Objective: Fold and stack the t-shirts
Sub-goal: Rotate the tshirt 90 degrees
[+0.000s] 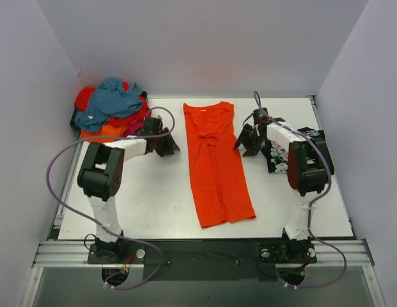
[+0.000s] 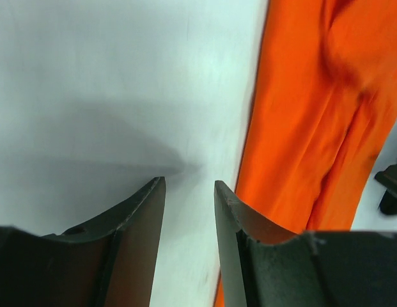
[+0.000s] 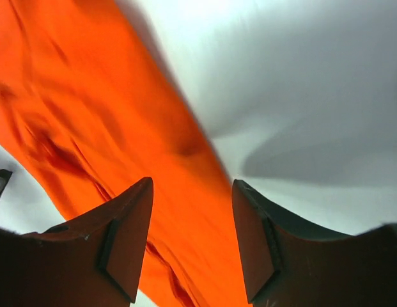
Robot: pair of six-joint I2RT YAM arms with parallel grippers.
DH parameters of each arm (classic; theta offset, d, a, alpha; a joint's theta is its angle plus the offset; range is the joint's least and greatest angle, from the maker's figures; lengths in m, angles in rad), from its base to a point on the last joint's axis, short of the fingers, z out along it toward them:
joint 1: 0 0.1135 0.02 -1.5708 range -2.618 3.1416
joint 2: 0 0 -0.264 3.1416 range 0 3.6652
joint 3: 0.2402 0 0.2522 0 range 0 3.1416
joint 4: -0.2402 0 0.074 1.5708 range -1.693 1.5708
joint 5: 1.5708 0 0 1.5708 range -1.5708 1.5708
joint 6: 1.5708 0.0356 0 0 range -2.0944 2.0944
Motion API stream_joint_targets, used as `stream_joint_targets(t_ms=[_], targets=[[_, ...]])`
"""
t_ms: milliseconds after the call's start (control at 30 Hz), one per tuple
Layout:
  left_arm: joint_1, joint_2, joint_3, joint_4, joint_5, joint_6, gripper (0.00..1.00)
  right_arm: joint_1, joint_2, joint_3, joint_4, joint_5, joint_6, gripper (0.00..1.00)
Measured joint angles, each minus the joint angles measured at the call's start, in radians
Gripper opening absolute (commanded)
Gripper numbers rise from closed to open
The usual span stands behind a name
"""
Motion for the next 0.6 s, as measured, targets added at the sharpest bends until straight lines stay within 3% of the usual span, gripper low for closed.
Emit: stream_joint_targets(t_ms=[267,433,600], targets=[[-0.2,-0.384,-0.456,0.004,-0.034,-0.035,0.47,0.068,-0.488,-0.561,0.019,0.107,-0.018,0.45],[-0.3,-0.57,-0.61,-0.002,-0.057,-0.09,0.47,0.12,-0.704,-0.774,-0.013,0.162,-0.018,0.44],[-0.452,-0.649,-0.706,0.001,-0.078,-0.188,0.47,0.181,-0.84,-0.905,-0.048,0.178,-0.003,0.43]])
